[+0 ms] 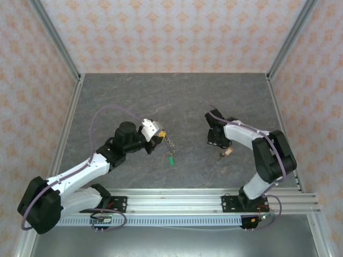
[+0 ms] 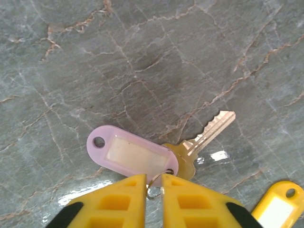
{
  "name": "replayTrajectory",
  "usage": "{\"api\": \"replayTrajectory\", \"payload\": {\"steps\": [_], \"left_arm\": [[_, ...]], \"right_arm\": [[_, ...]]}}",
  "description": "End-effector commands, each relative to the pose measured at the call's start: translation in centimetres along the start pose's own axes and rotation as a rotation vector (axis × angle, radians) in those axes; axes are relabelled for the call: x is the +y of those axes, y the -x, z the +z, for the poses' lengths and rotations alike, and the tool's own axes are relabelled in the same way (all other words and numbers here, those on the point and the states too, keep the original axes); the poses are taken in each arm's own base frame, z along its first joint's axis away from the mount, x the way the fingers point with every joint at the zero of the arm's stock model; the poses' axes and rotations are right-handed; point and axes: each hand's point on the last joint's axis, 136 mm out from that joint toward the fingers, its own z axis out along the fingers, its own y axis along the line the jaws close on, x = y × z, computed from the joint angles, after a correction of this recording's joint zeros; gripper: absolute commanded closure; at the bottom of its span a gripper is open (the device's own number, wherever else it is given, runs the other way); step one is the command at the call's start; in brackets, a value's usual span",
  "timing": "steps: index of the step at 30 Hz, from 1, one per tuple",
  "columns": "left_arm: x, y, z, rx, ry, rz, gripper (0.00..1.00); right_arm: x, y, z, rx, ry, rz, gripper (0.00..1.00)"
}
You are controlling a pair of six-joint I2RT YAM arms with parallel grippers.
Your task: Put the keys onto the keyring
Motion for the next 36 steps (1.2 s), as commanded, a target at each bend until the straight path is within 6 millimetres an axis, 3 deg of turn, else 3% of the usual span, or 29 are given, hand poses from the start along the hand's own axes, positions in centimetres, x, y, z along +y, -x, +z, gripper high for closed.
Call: {"api": "replayTrajectory", "payload": {"steps": [1,9,13,17,24,30,36], "left_arm": [[0.3,1.6,-0.4,-0.046,0.015,0.013,1.0],[0.3,1.6,-0.3,-0.042,0.013,0.014,1.0],[0.3,1.6,-0.3,-0.038,0.012,0.015,1.0],[0.3,1.5,-0.3,-0.035,0.012,0.015,1.0],[0.3,1.6,-0.3,-0.035,0.009,0.016,1.0],[0.2,1.5,-0.2,-0.032,0.006,0.009,1.0],[0.2,1.7,0.0,-0.031,-0.004,0.01,1.0]], "right_arm": [[-0.8,0.4,-0.8,-0.03,-0.045,-0.001,0.87],[-1.1,0.3,-0.6,-0.021,-0.065,0.002,0.86],[-1.4,0.3,-0.7,-0.029,-0.076,0.006,0.94],[-1.3,0.4,-1.0,-0.036,-0.064,0.011,0.95],[1.2,0.5,-2.1,-0.048,0.161,0.082,0.99],[-0.5,0.2,-1.1,-0.027,0.164,0.146,0.97],[-0.6,-0.2,-0.5,-0.008,0.162,0.148,0.95]]}}
